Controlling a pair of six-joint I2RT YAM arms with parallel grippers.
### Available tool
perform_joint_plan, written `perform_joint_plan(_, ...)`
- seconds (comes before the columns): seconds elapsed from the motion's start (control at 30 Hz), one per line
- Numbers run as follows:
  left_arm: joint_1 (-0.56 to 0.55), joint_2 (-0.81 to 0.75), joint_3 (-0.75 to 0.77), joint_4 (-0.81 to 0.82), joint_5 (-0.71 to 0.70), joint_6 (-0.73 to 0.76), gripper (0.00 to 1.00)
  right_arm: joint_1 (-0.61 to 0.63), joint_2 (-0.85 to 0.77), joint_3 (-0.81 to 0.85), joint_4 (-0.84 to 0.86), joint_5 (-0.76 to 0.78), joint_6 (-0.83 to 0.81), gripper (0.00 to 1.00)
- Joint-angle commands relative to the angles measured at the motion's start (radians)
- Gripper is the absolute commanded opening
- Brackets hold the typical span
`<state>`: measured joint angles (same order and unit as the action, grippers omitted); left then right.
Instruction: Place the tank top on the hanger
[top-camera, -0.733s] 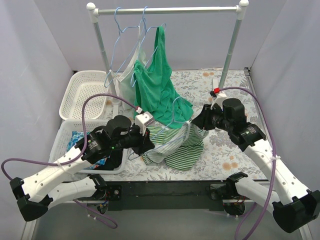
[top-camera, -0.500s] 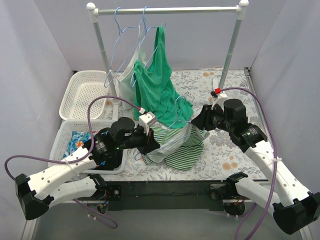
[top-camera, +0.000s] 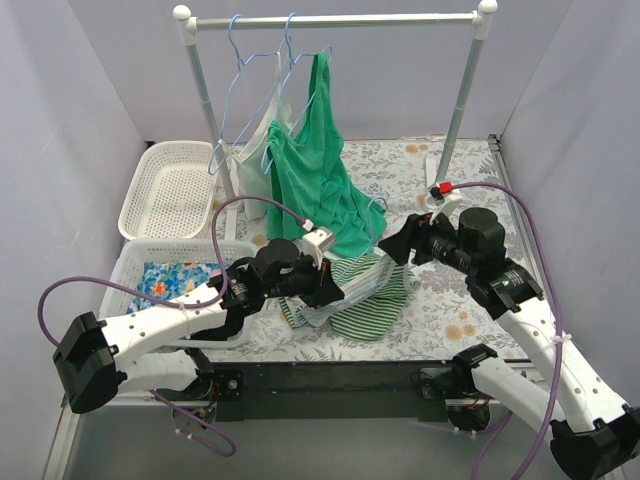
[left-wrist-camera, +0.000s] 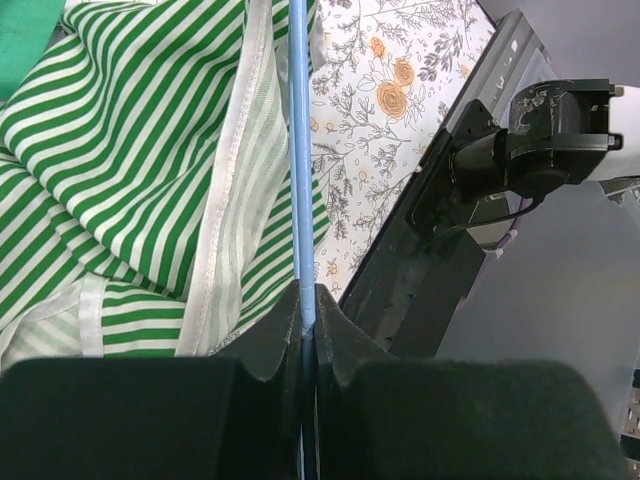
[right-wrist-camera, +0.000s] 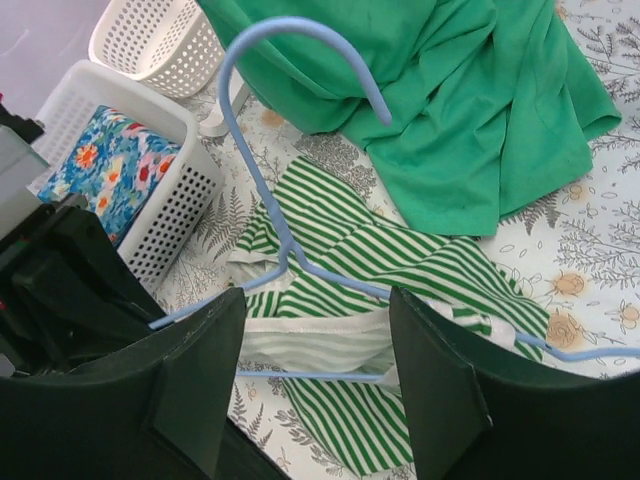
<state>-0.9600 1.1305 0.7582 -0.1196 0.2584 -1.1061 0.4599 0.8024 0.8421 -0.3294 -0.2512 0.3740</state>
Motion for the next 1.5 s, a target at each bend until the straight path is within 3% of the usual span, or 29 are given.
perform_joint_plan(0.0,-0.020,0.023,0.027,0.074,0.001,0.009,0.00,-0.001,0.041,-0.009,0.145,-0.034,0.000,0.68)
perform_joint_plan(0.13,-0.032,0.045,0.035,0.072,-0.001,0.015,0.00,0.031,0.086,-0.020,0.211,0.016,0.005,0.68)
perform_joint_plan(0.4,-0.039,0.061,0.056,0.072,-0.015,0.028,0.00,0.195,0.170,-0.035,0.224,0.274,-0.020,0.59)
perform_joint_plan(0.5,-0.039,0.058,0.058,0.067,-0.021,0.028,0.00,0.210,0.164,-0.051,0.225,0.328,-0.015,0.44)
perform_joint_plan(0.53,-0.040,0.057,0.056,0.058,-0.027,0.025,0.00,0.214,0.158,-0.055,0.230,0.339,-0.017,0.27)
perform_joint_plan(0.63,-0.039,0.052,0.062,0.014,-0.079,0.005,0.04,0.230,0.130,-0.066,0.236,0.397,-0.023,0.02)
perform_joint_plan(0.67,-0.040,0.048,0.066,0.000,-0.109,-0.006,0.27,0.236,0.126,-0.067,0.236,0.418,-0.029,0.01)
perform_joint_plan(0.73,-0.040,0.031,0.085,-0.064,-0.210,-0.040,0.34,0.241,0.112,-0.072,0.236,0.432,-0.043,0.01)
perform_joint_plan(0.8,-0.040,0.006,0.105,-0.119,-0.286,-0.061,0.52,0.252,0.103,-0.077,0.236,0.460,-0.046,0.01)
perform_joint_plan(0.93,-0.037,-0.052,0.173,-0.335,-0.476,-0.156,0.55,0.269,0.087,-0.087,0.236,0.520,-0.046,0.01)
perform_joint_plan(1.13,-0.037,-0.126,0.178,-0.608,-0.544,-0.339,0.49,0.273,0.093,-0.083,0.244,0.564,-0.060,0.01)
perform_joint_plan(1.27,-0.039,-0.159,0.101,-0.655,-0.480,-0.400,0.42,0.281,0.104,-0.080,0.251,0.555,-0.078,0.01)
perform_joint_plan(1.47,-0.037,-0.118,0.033,-0.569,-0.355,-0.402,0.37,0.295,0.104,-0.093,0.260,0.552,-0.103,0.01)
